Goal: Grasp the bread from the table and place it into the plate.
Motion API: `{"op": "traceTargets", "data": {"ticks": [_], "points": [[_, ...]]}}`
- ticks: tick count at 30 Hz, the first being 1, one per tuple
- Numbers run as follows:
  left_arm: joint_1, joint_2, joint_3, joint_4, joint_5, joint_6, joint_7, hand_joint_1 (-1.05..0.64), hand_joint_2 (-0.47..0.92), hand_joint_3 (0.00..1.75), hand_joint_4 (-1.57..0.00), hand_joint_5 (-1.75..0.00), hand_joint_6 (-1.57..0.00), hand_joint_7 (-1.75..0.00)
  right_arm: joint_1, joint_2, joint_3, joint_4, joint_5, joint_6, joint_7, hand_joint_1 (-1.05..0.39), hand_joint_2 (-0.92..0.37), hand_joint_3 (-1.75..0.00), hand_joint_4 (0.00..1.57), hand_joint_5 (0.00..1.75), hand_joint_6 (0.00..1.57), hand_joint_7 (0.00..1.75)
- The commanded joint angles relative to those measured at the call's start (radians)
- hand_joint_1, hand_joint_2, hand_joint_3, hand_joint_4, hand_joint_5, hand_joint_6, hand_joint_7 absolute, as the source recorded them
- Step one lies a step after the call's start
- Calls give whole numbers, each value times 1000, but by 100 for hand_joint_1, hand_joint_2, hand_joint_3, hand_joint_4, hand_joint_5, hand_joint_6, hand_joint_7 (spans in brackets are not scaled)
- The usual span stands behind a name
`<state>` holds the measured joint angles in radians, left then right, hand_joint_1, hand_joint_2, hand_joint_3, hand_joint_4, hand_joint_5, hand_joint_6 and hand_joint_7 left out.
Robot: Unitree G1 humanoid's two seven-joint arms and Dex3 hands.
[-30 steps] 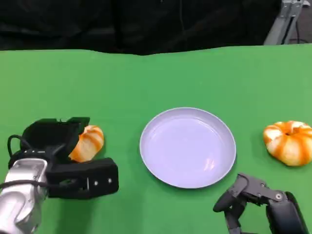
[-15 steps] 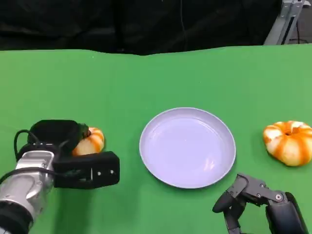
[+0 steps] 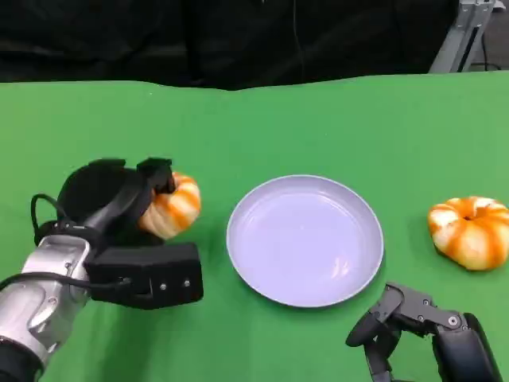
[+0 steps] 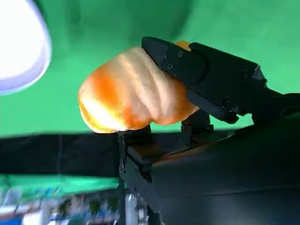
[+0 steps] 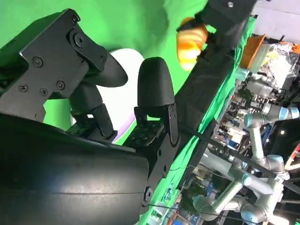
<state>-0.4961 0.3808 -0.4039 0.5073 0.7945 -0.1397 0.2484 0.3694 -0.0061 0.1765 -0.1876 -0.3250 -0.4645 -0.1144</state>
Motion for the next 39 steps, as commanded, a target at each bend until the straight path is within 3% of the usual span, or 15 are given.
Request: {"op": "traceTargets", "data": {"ticks": [1,4,8,15,22,25,28,39], "points": [[21,10,8,-64,5,-49,70,-13,54,90,-85,-175,-65,-175,7,-3,3,-16,14,7,2,-2,-31,-134,86,163,83,130],[18,-10,1,-85,6,-89,111,-14,40,116,-88,-175,-69,-175,7,-3,4,-19,10,12,2,-2,-31,-133,86,163,83,130],[-1,-56,-14,-85,-4,-137,122,-16,34,129,-91,-175,-72,-174,8,-1,9,-27,15,23,6,-3,-32,-133,85,164,83,130],[-43,-127,-49,-67,18,-110,76,-14,35,118,-87,-175,-73,-167,14,1,16,-34,13,23,0,-2,-31,-134,85,165,83,131],[-46,-133,-48,-65,20,-109,71,-14,36,116,-87,-175,-73,-166,15,1,17,-35,12,24,-1,-2,-31,-135,85,165,83,131],[-111,-226,-99,67,31,-106,92,-17,38,116,-88,-175,-74,-165,21,5,23,-46,10,37,0,-3,-31,-134,83,165,83,131],[-144,-275,-130,152,35,-109,114,-17,42,103,-85,-175,-68,-173,25,8,27,-52,3,39,-5,-4,-30,-134,85,168,84,131],[-160,-287,-148,181,29,-111,113,-15,43,100,-81,-175,-66,-175,27,14,35,-60,1,51,-8,-4,-28,-137,84,169,84,131]]}}
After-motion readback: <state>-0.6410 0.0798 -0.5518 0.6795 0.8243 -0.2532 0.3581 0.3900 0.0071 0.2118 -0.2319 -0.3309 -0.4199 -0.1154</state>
